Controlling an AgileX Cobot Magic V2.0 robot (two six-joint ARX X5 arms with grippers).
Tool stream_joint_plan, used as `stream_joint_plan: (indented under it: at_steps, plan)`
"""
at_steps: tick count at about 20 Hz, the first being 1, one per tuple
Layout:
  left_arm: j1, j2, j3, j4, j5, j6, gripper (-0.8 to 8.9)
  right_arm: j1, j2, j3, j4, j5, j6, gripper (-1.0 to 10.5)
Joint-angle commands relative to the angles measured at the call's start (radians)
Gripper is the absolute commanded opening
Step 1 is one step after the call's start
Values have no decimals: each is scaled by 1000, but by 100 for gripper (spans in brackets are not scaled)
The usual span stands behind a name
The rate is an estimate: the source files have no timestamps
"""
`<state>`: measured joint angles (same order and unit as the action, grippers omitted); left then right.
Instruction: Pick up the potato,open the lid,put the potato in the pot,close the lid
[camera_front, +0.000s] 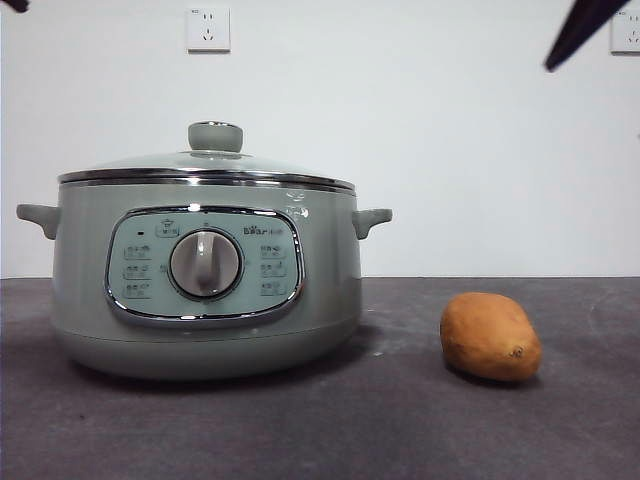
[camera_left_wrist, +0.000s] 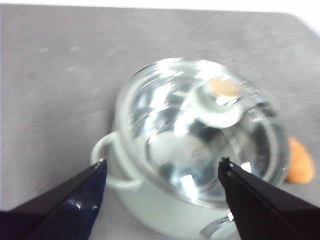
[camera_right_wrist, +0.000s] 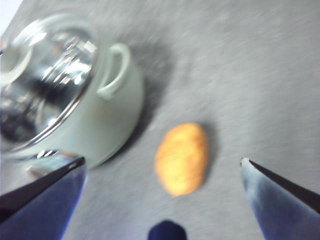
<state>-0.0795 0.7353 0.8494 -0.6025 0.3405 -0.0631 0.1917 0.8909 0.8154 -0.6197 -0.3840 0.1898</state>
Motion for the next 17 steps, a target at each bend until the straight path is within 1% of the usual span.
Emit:
stream_joint_plan:
  at_steps: [1,4,6,8,10,12,17]
  plan:
    - [0,10,3,27,19,3,377,89,59,33,7,68,52,508]
    - [0,15,3,43,33,-19,377,220,174,86,8,207,87,504]
    - [0,15,3,50,34,-19,377,285,270,127,3,303,107,504]
    - [0,15,3,53,33,-19,377,327,374,163,3,357,127,504]
    - [0,15,3,52,33,-19,377,349,476,191,-6,412,147,503]
    - [0,15,3,52,33,-19,377,354,569,203,-14,444,161,503]
    - [0,15,3,48,33,-19,377,352,737,203,7,446,176,503]
